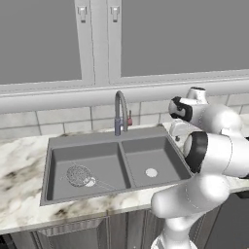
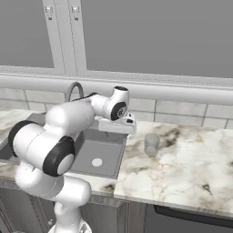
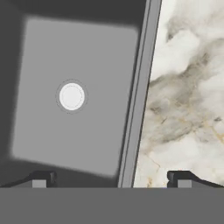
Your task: Place the strainer in the left basin and the glass cup in the right basin of the sink.
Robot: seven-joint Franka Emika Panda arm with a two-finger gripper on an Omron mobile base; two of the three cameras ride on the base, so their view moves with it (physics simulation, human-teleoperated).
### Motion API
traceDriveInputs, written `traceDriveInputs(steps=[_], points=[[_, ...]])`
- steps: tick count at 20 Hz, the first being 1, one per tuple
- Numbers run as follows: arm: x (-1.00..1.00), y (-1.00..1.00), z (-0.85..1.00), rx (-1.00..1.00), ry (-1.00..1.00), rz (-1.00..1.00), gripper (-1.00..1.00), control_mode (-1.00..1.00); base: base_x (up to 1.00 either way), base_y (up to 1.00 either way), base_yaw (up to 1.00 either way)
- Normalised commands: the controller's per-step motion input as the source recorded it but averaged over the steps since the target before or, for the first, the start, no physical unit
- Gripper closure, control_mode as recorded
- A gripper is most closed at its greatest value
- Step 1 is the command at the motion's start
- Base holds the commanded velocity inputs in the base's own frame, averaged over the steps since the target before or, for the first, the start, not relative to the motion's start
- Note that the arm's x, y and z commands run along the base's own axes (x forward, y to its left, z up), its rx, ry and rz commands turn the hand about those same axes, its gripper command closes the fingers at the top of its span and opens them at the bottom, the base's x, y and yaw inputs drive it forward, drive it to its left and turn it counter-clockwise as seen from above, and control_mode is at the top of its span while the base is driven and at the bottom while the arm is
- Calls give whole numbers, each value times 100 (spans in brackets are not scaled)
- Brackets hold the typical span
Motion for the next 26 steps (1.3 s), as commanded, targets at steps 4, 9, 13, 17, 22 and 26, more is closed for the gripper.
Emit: traceDriveInputs(steps=[4,9,13,17,22,26], points=[[33,-45,-19,-19,2,18,-100,-100,0,0,0],[4,-39,-16,-10,-2,14,-100,-100,0,0,0],[0,-36,-4,-2,-6,10,-100,-100,0,0,0],[0,-27,0,0,-9,10,-100,-100,0,0,0],[2,-19,0,0,-8,4,-100,-100,0,0,0],[8,-34,0,0,-1,0,-100,-100,0,0,0]])
